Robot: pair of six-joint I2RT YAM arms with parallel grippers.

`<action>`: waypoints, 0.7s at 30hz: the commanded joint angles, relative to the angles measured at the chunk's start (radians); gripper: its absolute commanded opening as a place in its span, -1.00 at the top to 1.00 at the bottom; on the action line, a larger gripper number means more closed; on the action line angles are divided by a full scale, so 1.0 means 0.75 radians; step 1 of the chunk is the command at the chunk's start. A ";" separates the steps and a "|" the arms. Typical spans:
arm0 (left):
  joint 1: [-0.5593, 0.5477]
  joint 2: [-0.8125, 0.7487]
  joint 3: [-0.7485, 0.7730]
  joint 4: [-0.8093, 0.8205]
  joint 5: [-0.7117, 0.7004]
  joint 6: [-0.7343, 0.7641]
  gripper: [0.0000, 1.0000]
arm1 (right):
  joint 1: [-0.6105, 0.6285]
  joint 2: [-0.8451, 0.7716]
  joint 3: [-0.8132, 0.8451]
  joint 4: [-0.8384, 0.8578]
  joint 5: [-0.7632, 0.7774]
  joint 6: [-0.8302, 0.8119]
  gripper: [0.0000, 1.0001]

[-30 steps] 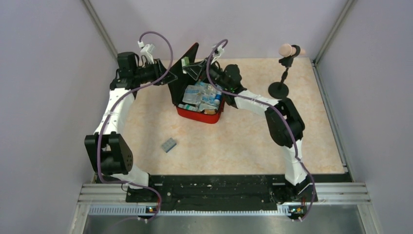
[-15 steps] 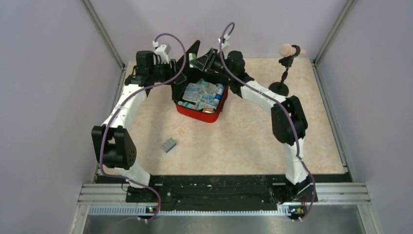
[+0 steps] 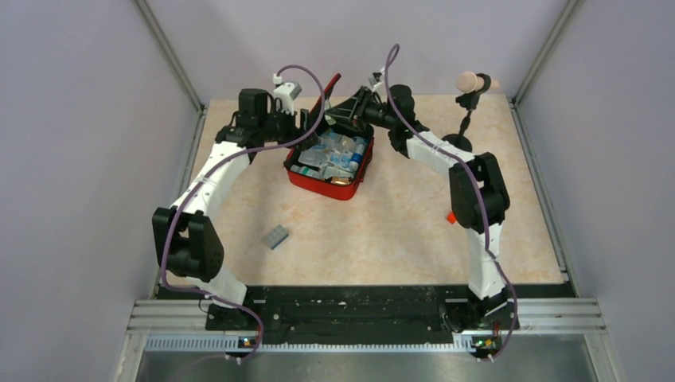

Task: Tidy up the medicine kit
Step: Place the medical item at the medicine box.

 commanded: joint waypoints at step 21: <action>-0.145 -0.015 0.099 -0.055 -0.132 0.356 -0.83 | -0.066 -0.063 0.058 -0.583 -0.071 0.317 0.71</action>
